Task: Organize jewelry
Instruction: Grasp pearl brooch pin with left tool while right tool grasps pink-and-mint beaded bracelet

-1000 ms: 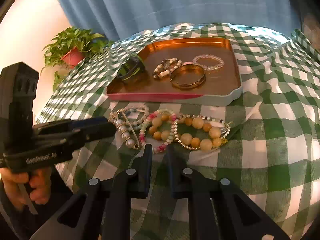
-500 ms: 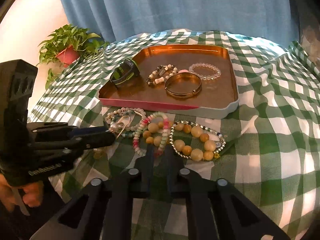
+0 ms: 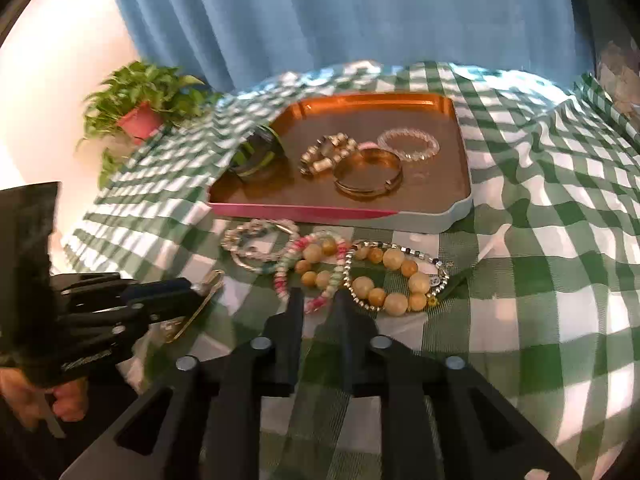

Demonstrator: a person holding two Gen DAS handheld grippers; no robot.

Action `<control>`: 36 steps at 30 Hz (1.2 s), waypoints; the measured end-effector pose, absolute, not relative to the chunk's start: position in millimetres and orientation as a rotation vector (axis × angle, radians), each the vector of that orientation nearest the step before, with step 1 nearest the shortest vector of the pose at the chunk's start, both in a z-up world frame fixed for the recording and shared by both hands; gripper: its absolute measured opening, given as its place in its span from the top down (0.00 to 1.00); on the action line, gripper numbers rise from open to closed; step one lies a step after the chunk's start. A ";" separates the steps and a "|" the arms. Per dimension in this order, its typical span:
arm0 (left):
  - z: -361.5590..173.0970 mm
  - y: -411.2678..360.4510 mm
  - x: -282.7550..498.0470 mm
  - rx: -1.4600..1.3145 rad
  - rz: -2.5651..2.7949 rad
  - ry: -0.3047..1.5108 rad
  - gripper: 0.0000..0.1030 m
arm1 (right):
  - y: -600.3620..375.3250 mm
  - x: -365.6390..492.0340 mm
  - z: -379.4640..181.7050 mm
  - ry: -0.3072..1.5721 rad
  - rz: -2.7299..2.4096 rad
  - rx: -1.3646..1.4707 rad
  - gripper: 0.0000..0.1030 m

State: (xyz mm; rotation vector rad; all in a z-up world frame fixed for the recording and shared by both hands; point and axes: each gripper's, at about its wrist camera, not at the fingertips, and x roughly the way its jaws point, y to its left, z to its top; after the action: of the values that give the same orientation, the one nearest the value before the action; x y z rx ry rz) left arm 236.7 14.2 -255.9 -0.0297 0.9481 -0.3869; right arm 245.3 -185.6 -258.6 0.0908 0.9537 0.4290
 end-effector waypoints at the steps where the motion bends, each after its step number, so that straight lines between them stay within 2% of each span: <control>1: -256.2 14.4 236.4 -0.030 -0.389 0.944 0.88 | -185.0 245.8 -258.6 0.943 0.425 0.088 0.83; 5: -256.7 12.2 236.9 -0.008 -0.398 0.921 0.88 | -180.0 249.7 -259.7 0.928 0.409 0.056 0.83; 9: -256.6 12.3 241.5 -0.020 -0.399 0.924 0.88 | -180.7 251.9 -257.8 0.922 0.420 0.050 0.97; 11: -255.9 14.8 242.2 -0.039 -0.397 0.934 0.89 | -183.4 247.9 -256.7 0.925 0.433 0.052 1.00; 19: -250.6 28.2 216.6 -0.095 -0.400 0.946 0.89 | -211.9 200.3 -249.4 0.926 0.407 0.068 1.00; 24: -249.6 17.6 216.3 0.005 -0.368 0.922 0.89 | -201.0 224.7 -242.7 0.901 0.444 0.119 0.86; 34: -257.2 21.5 238.0 -0.032 -0.365 0.914 0.87 | -175.2 256.5 -259.8 0.940 0.401 0.068 0.85; 36: -257.3 18.7 238.5 -0.013 -0.356 0.906 0.87 | -171.7 256.7 -260.0 0.932 0.384 0.037 0.88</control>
State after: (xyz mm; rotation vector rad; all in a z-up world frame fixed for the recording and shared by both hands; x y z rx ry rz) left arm 238.5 18.7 -257.3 -0.0129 0.9058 -0.3561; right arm 256.7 -171.7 -260.0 0.0368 0.9321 0.3837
